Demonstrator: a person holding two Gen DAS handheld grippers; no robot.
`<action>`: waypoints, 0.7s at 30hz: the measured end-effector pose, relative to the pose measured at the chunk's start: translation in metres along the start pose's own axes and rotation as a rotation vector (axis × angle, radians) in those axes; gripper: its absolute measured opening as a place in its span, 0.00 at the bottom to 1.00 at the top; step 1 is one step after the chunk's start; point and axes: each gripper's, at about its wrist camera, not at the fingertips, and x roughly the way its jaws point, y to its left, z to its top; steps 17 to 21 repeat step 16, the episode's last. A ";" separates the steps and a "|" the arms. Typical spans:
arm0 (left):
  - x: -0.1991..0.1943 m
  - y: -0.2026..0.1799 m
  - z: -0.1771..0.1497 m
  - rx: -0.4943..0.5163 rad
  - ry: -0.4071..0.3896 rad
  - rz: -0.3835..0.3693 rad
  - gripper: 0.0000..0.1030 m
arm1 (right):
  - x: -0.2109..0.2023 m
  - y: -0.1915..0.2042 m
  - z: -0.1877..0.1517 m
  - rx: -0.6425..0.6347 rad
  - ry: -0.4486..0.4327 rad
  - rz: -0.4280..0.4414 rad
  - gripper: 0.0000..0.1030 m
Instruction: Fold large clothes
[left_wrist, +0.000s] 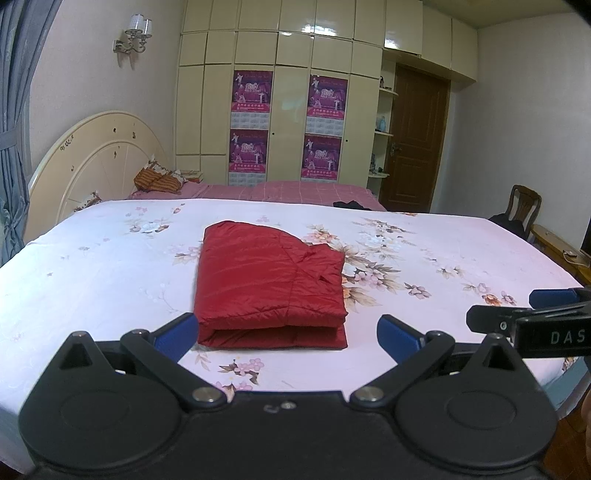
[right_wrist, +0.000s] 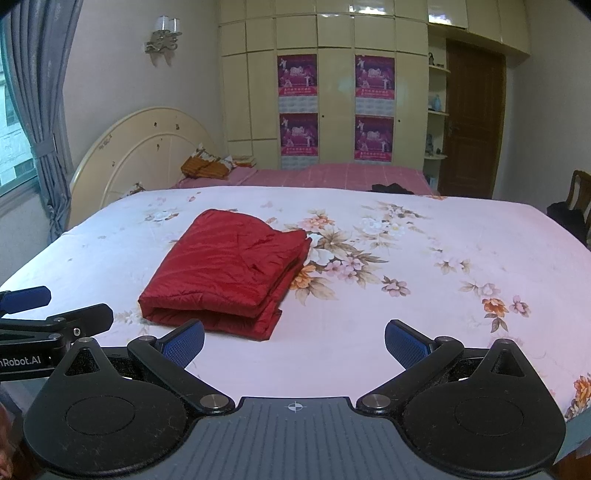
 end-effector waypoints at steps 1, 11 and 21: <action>0.000 0.000 0.000 0.000 0.000 0.000 1.00 | 0.000 0.000 0.000 0.001 0.000 0.000 1.00; -0.002 -0.002 0.003 -0.003 -0.016 0.001 0.97 | 0.000 -0.003 0.000 -0.002 -0.001 0.004 1.00; -0.002 0.002 0.003 -0.028 -0.009 -0.015 0.99 | 0.000 -0.003 -0.001 -0.003 -0.002 0.006 1.00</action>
